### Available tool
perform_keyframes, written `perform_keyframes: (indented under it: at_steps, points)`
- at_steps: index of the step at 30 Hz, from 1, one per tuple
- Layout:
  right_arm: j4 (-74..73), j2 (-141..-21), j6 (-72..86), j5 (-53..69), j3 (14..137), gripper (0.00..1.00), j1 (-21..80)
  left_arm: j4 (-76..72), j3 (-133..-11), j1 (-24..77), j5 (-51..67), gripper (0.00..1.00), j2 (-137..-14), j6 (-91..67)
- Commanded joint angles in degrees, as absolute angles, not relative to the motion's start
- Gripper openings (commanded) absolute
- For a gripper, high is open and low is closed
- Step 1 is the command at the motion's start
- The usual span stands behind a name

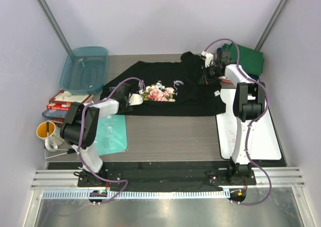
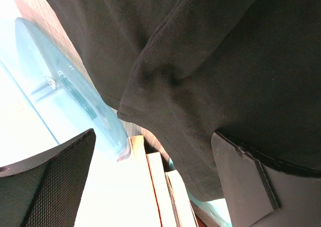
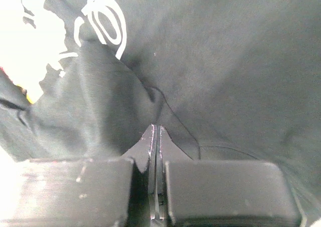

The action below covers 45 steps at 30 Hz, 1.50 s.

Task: Fold and stack the t-shirts
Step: Fold the flattened tshirt in 1/3 of the way

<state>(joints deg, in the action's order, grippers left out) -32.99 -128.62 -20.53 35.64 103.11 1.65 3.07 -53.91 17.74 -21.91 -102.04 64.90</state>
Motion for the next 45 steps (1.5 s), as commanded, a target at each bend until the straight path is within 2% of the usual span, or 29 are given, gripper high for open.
perform_keyframes:
  at_steps: [1, 7, 8, 9, 12, 16, 39, 42, 45]
  points:
    - [-28.8, -120.2, -20.2, 34.2, 102.3, 0.01, 1.6, 10.1, -51.8, 17.7, -15.8, 1.00, -106.0, 61.5]
    - [-30.1, -120.2, -20.8, 32.4, 102.1, 0.01, 1.2, 9.9, -51.9, 17.7, -15.6, 1.00, -106.3, 61.4]
    - [-31.5, -121.8, -21.4, 32.4, 102.7, 0.07, 1.1, 9.8, -51.7, 17.8, -15.6, 1.00, -106.3, 61.4]
    - [-33.7, -122.9, -22.2, 32.6, 104.0, 0.30, 1.0, 9.7, -51.5, 17.7, -15.6, 1.00, -106.2, 61.3]
    - [-35.8, -125.8, -22.7, 34.4, 104.9, 0.46, 0.8, 9.5, -51.2, 17.7, -15.7, 1.00, -106.0, 61.4]
    - [-35.9, -128.2, -22.0, 36.5, 106.2, 0.54, -1.8, 9.2, -51.0, 17.7, -16.0, 1.00, -106.0, 61.5]
    - [-40.5, -132.7, -23.4, 43.3, 107.1, 0.56, -2.5, 9.1, -51.6, 17.8, -16.3, 1.00, -106.4, 61.3]
    - [-40.8, -133.2, -23.6, 43.2, 107.0, 0.54, -2.2, 9.1, -51.8, 17.7, -16.3, 1.00, -106.6, 61.4]
    - [-41.0, -133.8, -23.5, 43.1, 107.1, 0.44, -1.9, 9.1, -51.8, 17.7, -16.3, 1.00, -106.6, 61.4]
